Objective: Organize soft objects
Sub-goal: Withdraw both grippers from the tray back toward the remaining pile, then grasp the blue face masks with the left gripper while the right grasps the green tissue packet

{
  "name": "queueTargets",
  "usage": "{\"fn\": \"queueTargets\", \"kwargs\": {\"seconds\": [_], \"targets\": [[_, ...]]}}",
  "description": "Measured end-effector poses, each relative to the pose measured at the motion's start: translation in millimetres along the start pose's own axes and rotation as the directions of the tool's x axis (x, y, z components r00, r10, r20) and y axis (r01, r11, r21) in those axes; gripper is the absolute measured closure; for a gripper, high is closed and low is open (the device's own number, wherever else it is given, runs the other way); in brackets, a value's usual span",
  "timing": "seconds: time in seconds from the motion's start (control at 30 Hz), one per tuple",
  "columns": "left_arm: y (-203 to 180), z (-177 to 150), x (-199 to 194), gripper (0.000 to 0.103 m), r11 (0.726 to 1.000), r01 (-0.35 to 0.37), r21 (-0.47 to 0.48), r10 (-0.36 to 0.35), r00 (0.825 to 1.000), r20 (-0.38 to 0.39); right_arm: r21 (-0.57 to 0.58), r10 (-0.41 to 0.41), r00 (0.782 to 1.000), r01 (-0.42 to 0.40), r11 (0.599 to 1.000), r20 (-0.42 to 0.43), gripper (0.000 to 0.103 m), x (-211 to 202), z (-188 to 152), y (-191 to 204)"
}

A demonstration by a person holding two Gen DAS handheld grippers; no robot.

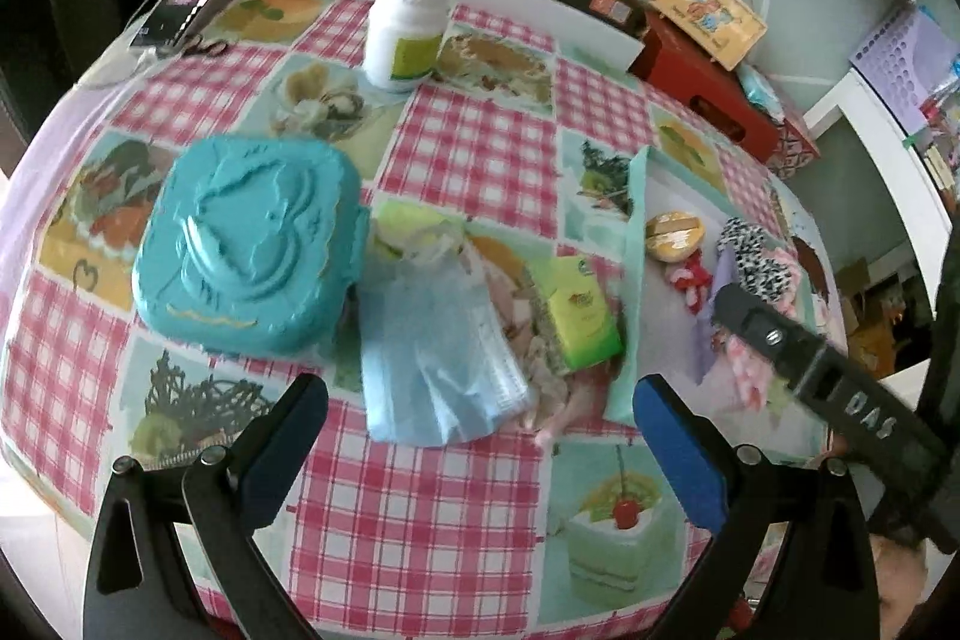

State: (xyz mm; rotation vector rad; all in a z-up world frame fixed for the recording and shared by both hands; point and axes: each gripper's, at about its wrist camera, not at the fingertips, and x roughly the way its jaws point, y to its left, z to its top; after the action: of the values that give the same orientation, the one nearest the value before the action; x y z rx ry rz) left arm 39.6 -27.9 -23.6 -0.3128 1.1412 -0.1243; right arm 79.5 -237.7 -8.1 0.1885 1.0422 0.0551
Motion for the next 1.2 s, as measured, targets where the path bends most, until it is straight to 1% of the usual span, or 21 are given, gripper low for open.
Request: {"fn": "queueTargets", "kwargs": {"seconds": [0.13, 0.37, 0.47, 0.5, 0.6, 0.73, 0.8, 0.87, 0.93, 1.07, 1.13, 1.2], "targets": [[11.4, -0.9, 13.0, 0.002, 0.998, 0.002, -0.055, -0.004, 0.999, -0.038, -0.022, 0.017, 1.0, -0.017, 1.0, -0.001, 0.0, 7.2, 0.1, 2.4], [26.4, -3.3, 23.7, 0.002, 0.991, -0.035, -0.125, 0.029, 0.998, -0.049, -0.118, 0.084, 0.996, -0.086, 0.989, -0.021, 0.02, 21.5, -0.5, 20.0], [32.4, -4.0, 28.5, 0.002, 0.986, -0.045, -0.158, 0.037, 0.998, -0.056, -0.163, 0.108, 0.994, -0.11, 0.98, -0.02, 0.022, 24.6, -1.0, 28.7], [33.6, -4.0, 29.9, 0.002, 0.986, -0.049, -0.162, 0.04, 0.998, -0.058, -0.179, 0.112, 0.994, -0.113, 0.977, -0.019, 0.026, 25.8, -1.1, 31.8], [35.9, -4.9, 33.9, 0.002, 0.983, -0.058, -0.172, 0.047, 0.997, -0.067, -0.206, 0.137, 0.99, -0.142, 0.968, -0.035, 0.031, 31.7, 0.5, 38.8], [36.7, -5.2, 35.5, 0.002, 0.983, -0.071, -0.168, 0.061, 0.996, -0.066, -0.232, 0.167, 0.984, -0.177, 0.956, -0.063, 0.034, 40.7, 3.7, 47.5], [36.0, -5.1, 37.5, 0.002, 0.983, -0.074, -0.166, 0.063, 0.996, -0.069, -0.238, 0.193, 0.977, -0.209, 0.948, -0.088, 0.044, 45.8, 4.6, 51.7], [33.9, -3.9, 41.4, 0.003, 0.984, -0.071, -0.163, 0.06, 0.996, -0.072, -0.245, 0.205, 0.972, -0.227, 0.943, -0.112, 0.044, 50.7, 4.1, 55.9], [32.9, -4.0, 43.4, 0.008, 0.985, -0.065, -0.161, 0.053, 0.996, -0.078, -0.256, 0.198, 0.972, -0.226, 0.94, -0.128, 0.044, 55.9, 2.6, 59.9], [31.5, -3.5, 46.2, 0.01, 0.986, -0.056, -0.157, 0.043, 0.995, -0.085, -0.258, 0.204, 0.967, -0.237, 0.937, -0.152, 0.044, 61.9, 1.1, 61.9], [30.2, -3.3, 46.1, 0.019, 0.987, -0.045, -0.151, 0.033, 0.996, -0.083, -0.253, 0.206, 0.965, -0.243, 0.936, -0.164, 0.044, 65.1, 1.1, 62.7], [29.2, -3.4, 47.4, 0.022, 0.988, -0.031, -0.149, 0.018, 0.996, -0.089, -0.257, 0.198, 0.965, -0.239, 0.936, -0.174, 0.044, 69.0, 0.6, 64.3]]}}
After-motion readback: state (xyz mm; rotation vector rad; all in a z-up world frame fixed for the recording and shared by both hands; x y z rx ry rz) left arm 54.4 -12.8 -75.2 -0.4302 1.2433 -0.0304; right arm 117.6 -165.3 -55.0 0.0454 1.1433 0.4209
